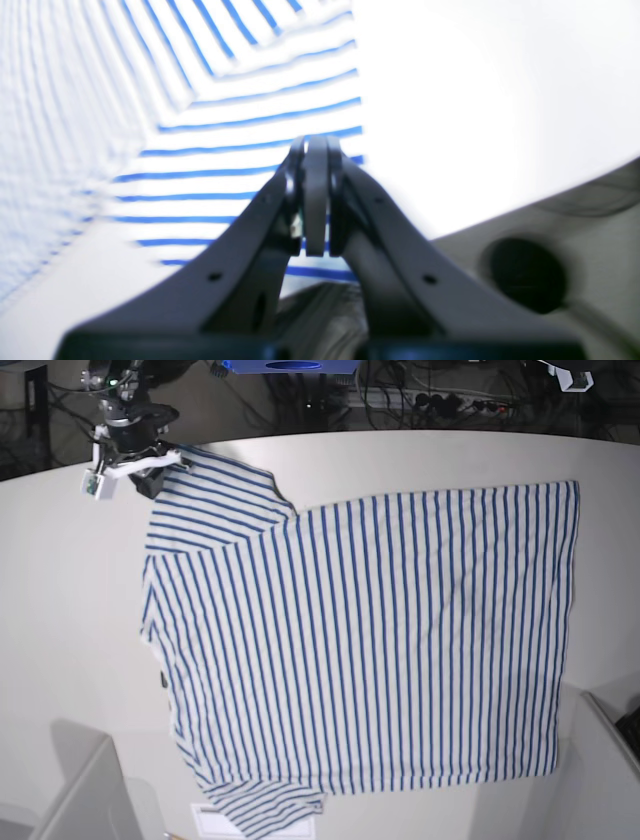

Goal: Fold the T-shirt properly
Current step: 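Move the right gripper down to the shirt's shoulder corner and grasp it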

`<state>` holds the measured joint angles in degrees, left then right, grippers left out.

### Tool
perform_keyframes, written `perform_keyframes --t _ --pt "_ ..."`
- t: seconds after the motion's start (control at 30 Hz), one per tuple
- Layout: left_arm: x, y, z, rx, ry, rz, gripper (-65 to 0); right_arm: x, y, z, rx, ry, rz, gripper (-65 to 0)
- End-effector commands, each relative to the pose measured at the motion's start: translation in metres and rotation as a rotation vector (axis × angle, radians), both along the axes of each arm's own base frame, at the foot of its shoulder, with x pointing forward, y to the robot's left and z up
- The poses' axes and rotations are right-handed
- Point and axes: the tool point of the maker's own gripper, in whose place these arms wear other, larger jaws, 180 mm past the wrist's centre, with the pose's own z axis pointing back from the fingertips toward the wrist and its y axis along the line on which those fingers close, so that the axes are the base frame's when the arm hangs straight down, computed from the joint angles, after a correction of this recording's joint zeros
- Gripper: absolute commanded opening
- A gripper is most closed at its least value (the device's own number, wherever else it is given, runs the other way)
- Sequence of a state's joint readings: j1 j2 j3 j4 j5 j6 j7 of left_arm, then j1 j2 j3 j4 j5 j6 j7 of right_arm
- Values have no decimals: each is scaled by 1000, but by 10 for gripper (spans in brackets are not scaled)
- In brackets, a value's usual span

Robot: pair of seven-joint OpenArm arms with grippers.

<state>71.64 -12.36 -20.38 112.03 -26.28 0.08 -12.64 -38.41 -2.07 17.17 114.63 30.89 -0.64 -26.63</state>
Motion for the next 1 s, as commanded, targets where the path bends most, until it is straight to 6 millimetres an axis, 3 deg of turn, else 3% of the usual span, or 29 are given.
perform_keyframes --t 0.0,0.07,0.2,0.37,0.4,0.5,0.6,0.67,0.87,0.97 --pt "0 5 9 19 -27 21 -650 8 2 8 45 -38 -1 -650" --pt "5 11 12 32 -58 53 -650 14 6 13 151 -46 3 -650" --pt "9 17 15 48 -73 61 -650 27 16 25 327 -78 17 -468" --pt "9 19 16 47 -76 67 -650 37 10 12 420 -54 11 -393" --pt "8 19 15 46 -75 69 -596 36 7 6 432 -40 3 -369" --pt "9 19 16 47 -77 69 -303 32 -2 -10 477 -2 -29 -299" --pt "17 20 16 43 -103 70 -82 31 -13 -17 478 17 -39 -288" --pt "18 21 13 41 -105 77 -39 33 -24 -17 464 14 -56 -288" --pt "18 40 -1 -123 -69 172 -43 25 -59 -32 431 48 -135 -288" --pt "22 64 1 -231 -90 248 -43 19 -48 -40 440 83 -108 -288"
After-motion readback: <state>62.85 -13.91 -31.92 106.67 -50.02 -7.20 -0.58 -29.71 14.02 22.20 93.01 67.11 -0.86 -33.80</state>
